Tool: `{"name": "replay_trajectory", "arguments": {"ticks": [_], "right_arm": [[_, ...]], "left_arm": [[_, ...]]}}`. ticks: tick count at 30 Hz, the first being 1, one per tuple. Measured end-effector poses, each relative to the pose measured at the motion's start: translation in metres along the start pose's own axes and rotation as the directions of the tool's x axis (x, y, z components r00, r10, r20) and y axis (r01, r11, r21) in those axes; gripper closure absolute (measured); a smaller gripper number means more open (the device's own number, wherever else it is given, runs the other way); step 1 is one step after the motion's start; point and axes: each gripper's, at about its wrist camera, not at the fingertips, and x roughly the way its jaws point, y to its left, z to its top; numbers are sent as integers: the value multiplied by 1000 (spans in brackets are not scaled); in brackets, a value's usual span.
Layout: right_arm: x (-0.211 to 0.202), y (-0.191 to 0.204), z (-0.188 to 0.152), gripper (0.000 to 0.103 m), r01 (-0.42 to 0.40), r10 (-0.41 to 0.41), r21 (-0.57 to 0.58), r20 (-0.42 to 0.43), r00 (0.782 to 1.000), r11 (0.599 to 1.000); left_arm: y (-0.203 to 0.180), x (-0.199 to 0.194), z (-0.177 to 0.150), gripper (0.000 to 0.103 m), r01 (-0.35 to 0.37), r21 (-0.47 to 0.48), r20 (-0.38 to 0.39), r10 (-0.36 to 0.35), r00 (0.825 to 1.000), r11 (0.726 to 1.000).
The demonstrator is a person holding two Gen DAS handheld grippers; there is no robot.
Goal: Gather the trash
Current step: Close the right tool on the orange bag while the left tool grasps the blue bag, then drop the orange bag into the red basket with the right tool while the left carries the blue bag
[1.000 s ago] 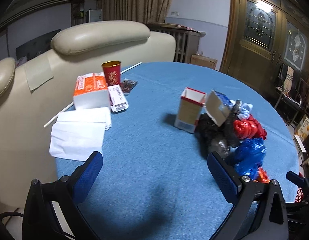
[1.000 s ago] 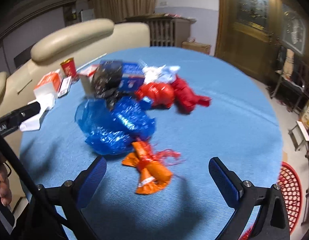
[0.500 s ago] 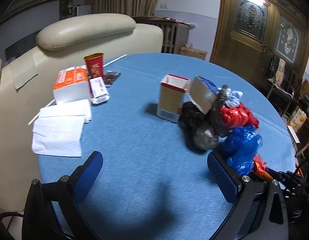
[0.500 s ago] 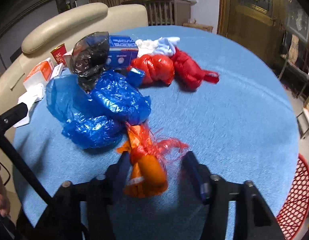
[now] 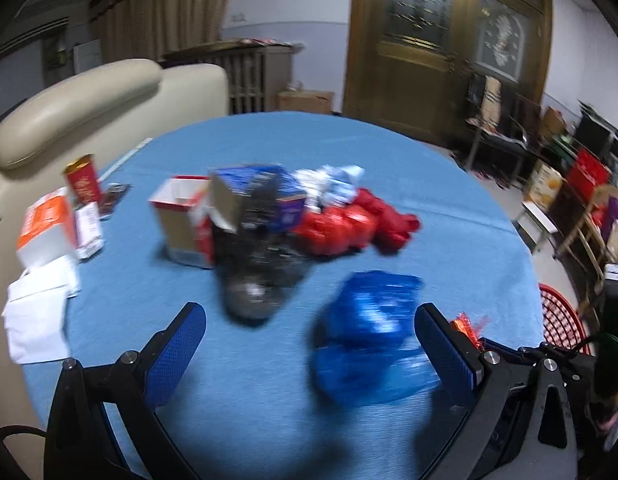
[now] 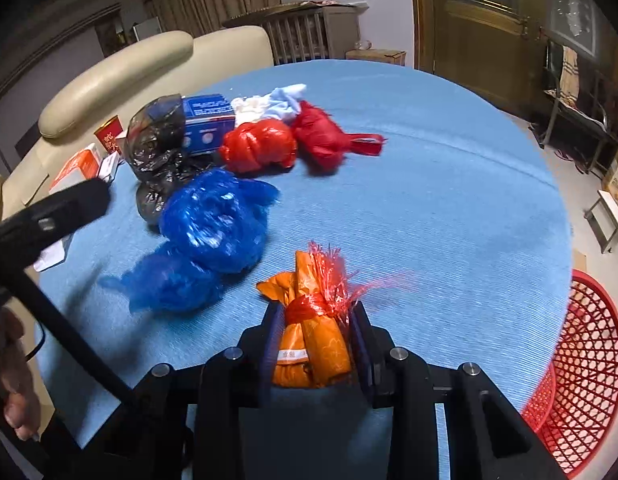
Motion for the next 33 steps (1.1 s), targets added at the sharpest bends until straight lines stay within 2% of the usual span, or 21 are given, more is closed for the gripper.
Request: {"name": "replay_trajectory", "arguments": {"ticks": [9, 11, 12, 13, 18, 19, 20, 25, 28, 30, 31, 32, 33], "right_arm": [[-21, -32, -10, 69, 44, -46, 29, 41, 998, 999], [-23, -38, -12, 69, 45, -46, 40, 43, 998, 998], [-24, -41, -12, 69, 43, -45, 46, 44, 998, 998], [-24, -43, -13, 70, 40, -42, 51, 46, 998, 998], [-32, -50, -15, 72, 20, -25, 76, 53, 998, 997], [-34, -52, -15, 77, 14, -19, 81, 57, 998, 997], [-36, -54, -14, 77, 6, -12, 93, 60, 998, 996], [-39, -64, -13, 77, 13, -22, 131, 65, 998, 991], [-36, -61, -13, 75, -16, 10, 108, 49, 999, 994], [-35, -52, -14, 57, -17, 14, 65, 48, 999, 998], [-34, -48, -15, 26, -12, 10, 51, 46, 999, 999], [-32, -44, -16, 21, -6, 4, 35, 53, 999, 999], [-28, -40, -17, 23, -7, 7, 16, 53, 999, 1000]], "left_arm": [[-17, 39, 6, 1, 46, -13, -98, -47, 994, 999], [-19, 48, 6, 20, 55, -2, -122, -55, 991, 998], [-20, 53, 5, 45, 61, 5, -140, -60, 988, 998], [-20, 58, 4, 48, 71, 6, -164, -69, 984, 997], [-19, 52, 5, 54, 88, 15, -133, -85, 988, 996], [-19, 48, 5, 54, 92, 17, -124, -89, 988, 996], [-20, 45, 5, 54, 96, 21, -114, -93, 989, 995], [-18, 42, 5, 54, 99, 19, -112, -96, 989, 995], [-12, 37, 3, 54, 95, 4, -107, -94, 990, 995], [-11, 35, 3, 54, 89, 3, -97, -88, 991, 996], [-10, 33, 3, 54, 86, 5, -92, -85, 992, 996], [-9, 31, 2, 55, 85, 6, -88, -85, 993, 996], [-8, 30, 2, 55, 84, 5, -85, -83, 993, 996]]}}
